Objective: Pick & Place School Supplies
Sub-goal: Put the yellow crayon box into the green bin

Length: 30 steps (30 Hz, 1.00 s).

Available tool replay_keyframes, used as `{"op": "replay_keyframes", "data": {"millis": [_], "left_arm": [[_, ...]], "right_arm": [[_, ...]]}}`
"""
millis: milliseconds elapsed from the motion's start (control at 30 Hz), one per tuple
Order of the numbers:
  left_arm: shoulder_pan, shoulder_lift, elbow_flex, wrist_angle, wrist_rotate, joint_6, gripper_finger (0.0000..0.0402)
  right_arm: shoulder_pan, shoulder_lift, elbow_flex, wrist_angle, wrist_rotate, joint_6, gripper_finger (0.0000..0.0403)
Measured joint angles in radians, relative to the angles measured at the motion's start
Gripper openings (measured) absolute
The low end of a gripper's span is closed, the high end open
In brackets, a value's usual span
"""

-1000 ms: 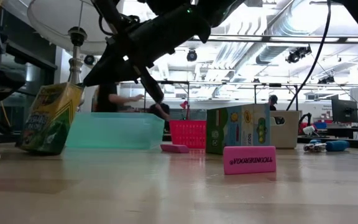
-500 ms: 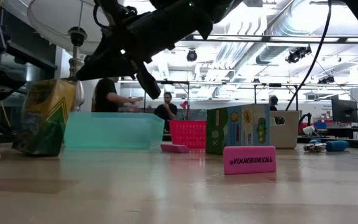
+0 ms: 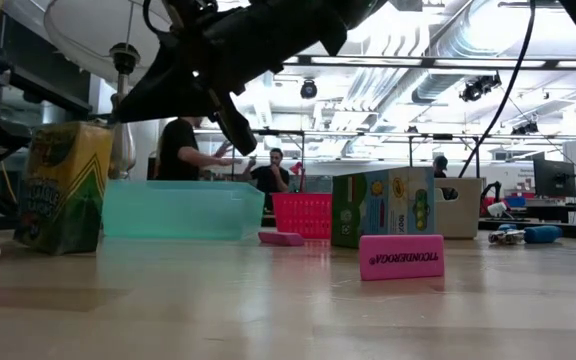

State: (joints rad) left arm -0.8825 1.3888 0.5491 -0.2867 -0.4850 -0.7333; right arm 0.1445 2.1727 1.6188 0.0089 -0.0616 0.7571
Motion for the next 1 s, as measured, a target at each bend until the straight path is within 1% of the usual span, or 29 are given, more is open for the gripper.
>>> {"op": "replay_keyframes", "data": {"millis": [300, 567, 833, 1000], "left_arm": [[0.000, 0.000, 0.000, -0.003, -0.001, 0.000, 0.0001], [0.002, 0.000, 0.000, -0.058, -0.003, 0.003, 0.0003], [0.001, 0.000, 0.000, -0.063, -0.003, 0.052, 0.0036], [0.000, -0.001, 0.002, -0.135, -0.017, 0.026, 0.0061]], "right_arm": [[0.006, -0.008, 0.001, -0.032, 0.011, -0.024, 0.0003], [0.006, -0.008, 0.001, -0.029, 0.010, -0.025, 0.0003], [0.006, -0.008, 0.001, -0.028, 0.010, -0.025, 0.0003], [0.006, -0.008, 0.001, -0.028, 0.007, -0.025, 0.0003]]}}
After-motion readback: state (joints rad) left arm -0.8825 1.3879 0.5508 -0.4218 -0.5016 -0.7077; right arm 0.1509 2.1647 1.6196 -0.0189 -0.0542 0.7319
